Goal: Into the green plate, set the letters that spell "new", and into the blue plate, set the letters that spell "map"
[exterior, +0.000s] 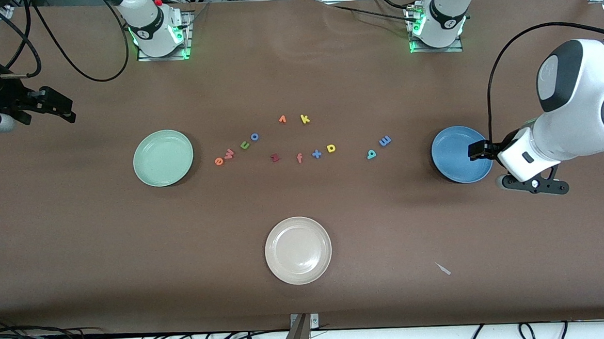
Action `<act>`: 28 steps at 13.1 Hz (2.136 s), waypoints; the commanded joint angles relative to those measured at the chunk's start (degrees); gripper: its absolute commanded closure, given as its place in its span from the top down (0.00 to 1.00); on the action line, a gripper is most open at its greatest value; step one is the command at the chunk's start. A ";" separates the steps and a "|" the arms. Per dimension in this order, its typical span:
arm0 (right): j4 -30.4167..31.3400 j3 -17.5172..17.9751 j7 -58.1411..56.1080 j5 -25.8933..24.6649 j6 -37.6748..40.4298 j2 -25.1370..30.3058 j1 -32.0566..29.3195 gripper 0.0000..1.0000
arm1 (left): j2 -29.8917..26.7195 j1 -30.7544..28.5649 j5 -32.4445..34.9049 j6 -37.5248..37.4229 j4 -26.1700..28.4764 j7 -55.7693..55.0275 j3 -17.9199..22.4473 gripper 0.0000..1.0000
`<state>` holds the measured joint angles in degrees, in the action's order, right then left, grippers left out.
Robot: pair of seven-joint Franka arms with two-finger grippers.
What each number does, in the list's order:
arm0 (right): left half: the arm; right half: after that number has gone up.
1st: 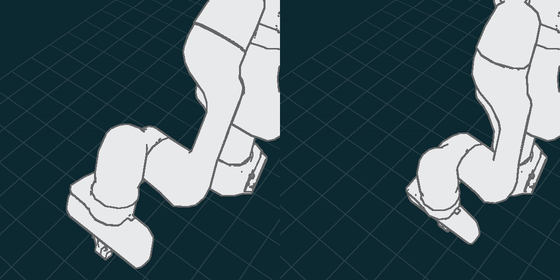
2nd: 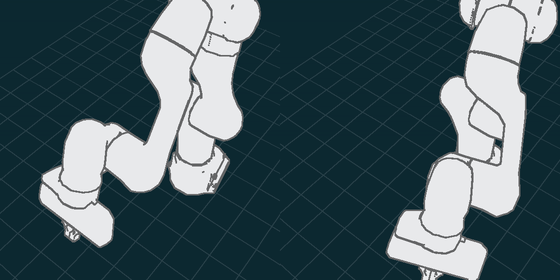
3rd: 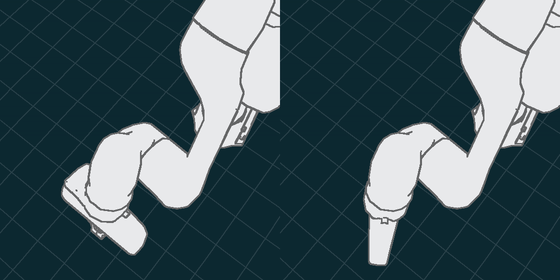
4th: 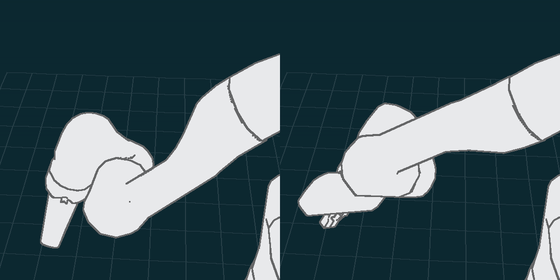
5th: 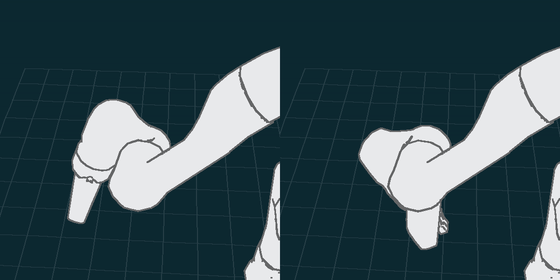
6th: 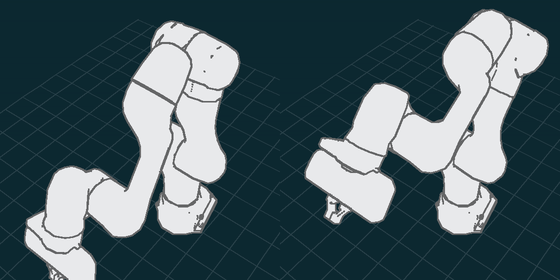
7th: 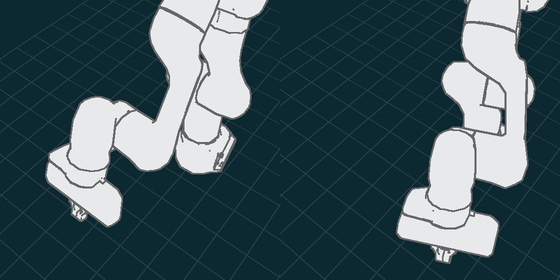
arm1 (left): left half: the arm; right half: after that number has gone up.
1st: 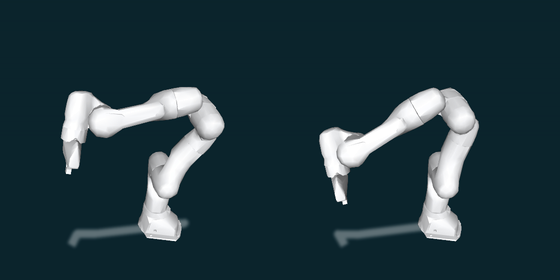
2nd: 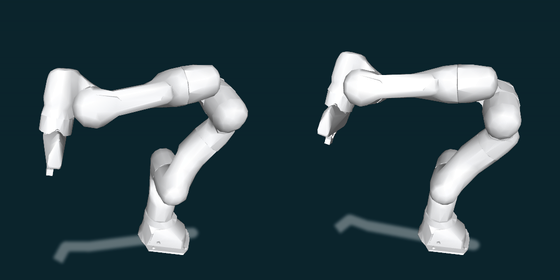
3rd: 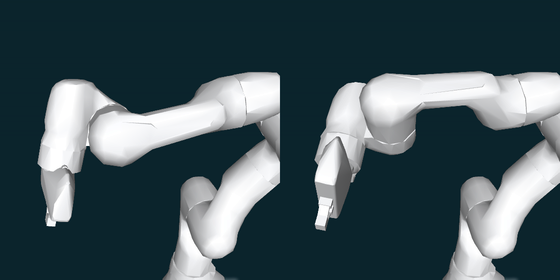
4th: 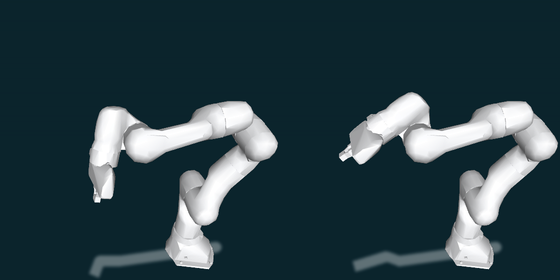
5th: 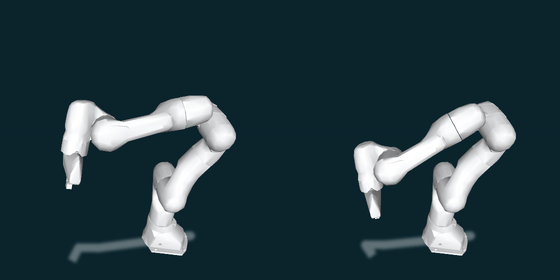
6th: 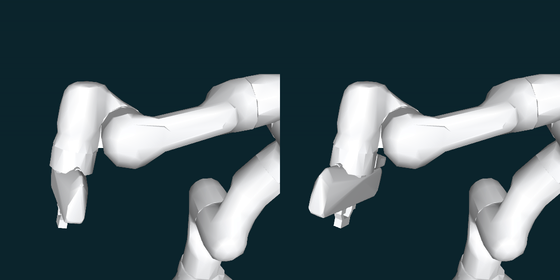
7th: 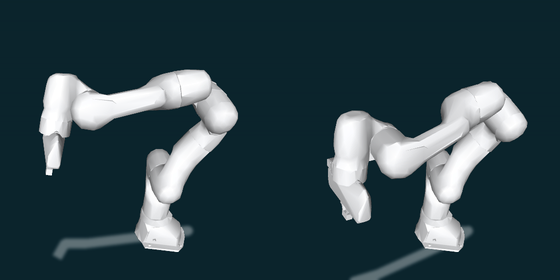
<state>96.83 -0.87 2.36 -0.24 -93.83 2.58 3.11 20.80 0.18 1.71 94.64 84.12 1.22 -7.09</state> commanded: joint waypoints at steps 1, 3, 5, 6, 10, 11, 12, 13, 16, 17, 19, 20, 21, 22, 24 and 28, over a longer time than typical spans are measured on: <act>0.38 0.16 0.63 0.50 0.14 0.58 -0.04 1.00 | -0.50 0.17 -1.53 0.80 0.88 1.15 0.23 0.99; 0.38 0.16 0.55 0.50 0.14 0.58 -0.04 1.00 | -0.49 0.17 -1.53 0.89 0.79 1.15 0.23 0.99; 0.38 0.16 0.54 0.50 0.14 0.58 -0.04 1.00 | -0.49 0.17 -1.53 0.89 0.79 1.15 0.23 0.99; 0.38 0.16 0.54 0.50 0.14 0.58 -0.04 1.00 | -0.49 0.26 -1.53 0.89 0.79 1.15 0.23 0.99; 0.38 0.16 0.54 0.50 0.14 0.50 -0.04 1.00 | 0.03 1.83 -1.62 0.89 0.79 0.01 0.14 0.99; 0.38 0.16 0.54 0.50 0.14 0.58 -0.04 1.00 | 0.38 2.10 -1.62 0.89 0.87 -0.08 0.14 0.99; 0.38 0.16 0.63 0.50 0.14 0.58 -0.04 1.00 | 0.38 2.37 -1.62 0.89 0.79 -0.17 0.14 0.99; 0.38 0.16 0.55 0.50 0.14 0.58 -0.04 1.00 | 0.38 2.28 -1.71 0.89 0.87 -0.17 0.14 0.99; 0.38 0.16 0.63 0.50 0.14 0.49 -0.04 1.00 | 0.38 2.37 -1.71 0.81 1.14 -0.78 -0.73 0.99; 0.38 0.16 0.63 0.50 0.14 0.58 -0.04 1.00 | 0.38 2.28 -1.71 0.80 1.23 -0.96 -0.82 0.99; 0.38 0.16 0.63 0.50 0.14 0.58 -0.04 1.00 | 0.38 2.19 -1.71 0.80 1.23 -0.87 -0.82 0.99; 0.38 0.16 0.63 0.50 0.14 0.58 -0.04 1.00 | 0.38 2.19 -1.71 0.72 1.23 -0.87 -0.82 0.99; 0.38 0.16 0.55 0.50 0.14 0.50 -0.04 1.00 | 0.38 2.02 -1.71 0.72 1.23 -0.70 -0.82 0.99; 0.38 0.16 0.54 0.50 0.14 0.49 -0.04 1.00 | 0.21 1.67 -1.71 0.63 1.23 -0.09 -0.82 0.99; 0.38 0.16 0.55 0.50 0.14 0.49 -0.04 1.00 | -0.23 0.79 -1.62 0.28 1.23 1.66 -0.74 0.99; 0.38 0.16 0.63 0.50 0.14 0.58 -0.04 1.00 | -0.58 -1.40 -1.62 -1.13 1.14 6.14 -0.74 0.99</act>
<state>96.84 -0.86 2.36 -0.24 -93.83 2.58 3.11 21.62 0.19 1.70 94.43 84.42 3.65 -7.85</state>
